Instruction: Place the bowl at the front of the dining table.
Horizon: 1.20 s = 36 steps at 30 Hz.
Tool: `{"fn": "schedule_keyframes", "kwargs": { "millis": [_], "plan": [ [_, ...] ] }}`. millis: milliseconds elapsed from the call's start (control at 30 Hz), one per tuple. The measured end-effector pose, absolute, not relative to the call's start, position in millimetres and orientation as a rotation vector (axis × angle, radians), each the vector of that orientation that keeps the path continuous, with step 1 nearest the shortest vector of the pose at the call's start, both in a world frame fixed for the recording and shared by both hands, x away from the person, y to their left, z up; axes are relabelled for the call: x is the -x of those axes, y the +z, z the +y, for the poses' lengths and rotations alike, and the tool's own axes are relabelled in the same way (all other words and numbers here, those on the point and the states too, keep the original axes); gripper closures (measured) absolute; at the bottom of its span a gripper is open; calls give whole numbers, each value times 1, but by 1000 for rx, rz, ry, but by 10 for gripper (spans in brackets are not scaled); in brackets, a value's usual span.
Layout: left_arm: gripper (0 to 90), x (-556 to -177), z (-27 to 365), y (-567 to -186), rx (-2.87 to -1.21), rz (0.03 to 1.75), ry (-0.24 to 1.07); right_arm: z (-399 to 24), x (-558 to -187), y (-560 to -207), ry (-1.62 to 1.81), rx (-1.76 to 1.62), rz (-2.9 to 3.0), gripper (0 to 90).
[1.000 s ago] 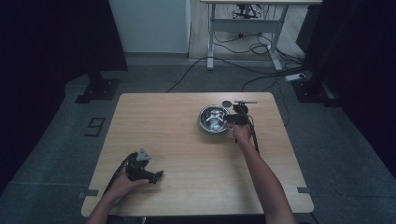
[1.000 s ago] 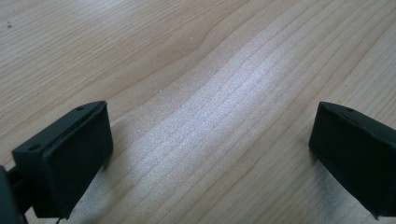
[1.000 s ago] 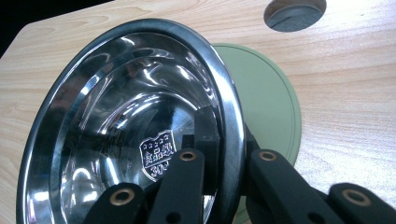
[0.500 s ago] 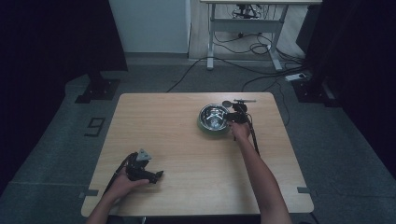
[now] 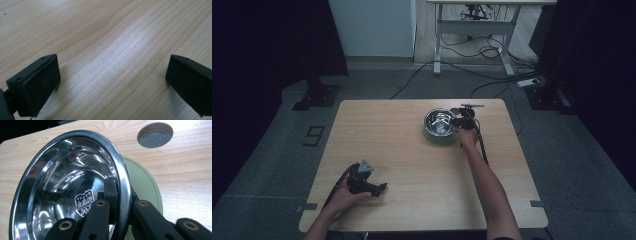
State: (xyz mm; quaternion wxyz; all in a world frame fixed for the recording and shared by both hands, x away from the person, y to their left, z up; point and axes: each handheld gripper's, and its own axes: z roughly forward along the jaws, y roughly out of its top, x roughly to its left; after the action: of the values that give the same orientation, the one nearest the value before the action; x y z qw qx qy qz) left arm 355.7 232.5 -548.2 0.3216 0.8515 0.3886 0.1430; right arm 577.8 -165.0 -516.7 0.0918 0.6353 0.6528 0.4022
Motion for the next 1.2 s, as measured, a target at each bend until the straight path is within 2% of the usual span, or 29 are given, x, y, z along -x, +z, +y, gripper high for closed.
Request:
{"fn": "schedule_keyframes", "kwargs": {
  "millis": [767, 1100, 1200],
  "plan": [
    [0, -356, 233, -548, -2236, 1020, 376, -169, -583, -530, 1167, -1926, 1918, 854],
    [0, -356, 232, -548, -2236, 1020, 376, -168, -583, -531, 1155, -1894, 1958, 791],
    [0, -356, 232, -548, -2236, 1021, 376, -167, -582, -531, 1158, -1881, 1966, 740]
  ]
}}
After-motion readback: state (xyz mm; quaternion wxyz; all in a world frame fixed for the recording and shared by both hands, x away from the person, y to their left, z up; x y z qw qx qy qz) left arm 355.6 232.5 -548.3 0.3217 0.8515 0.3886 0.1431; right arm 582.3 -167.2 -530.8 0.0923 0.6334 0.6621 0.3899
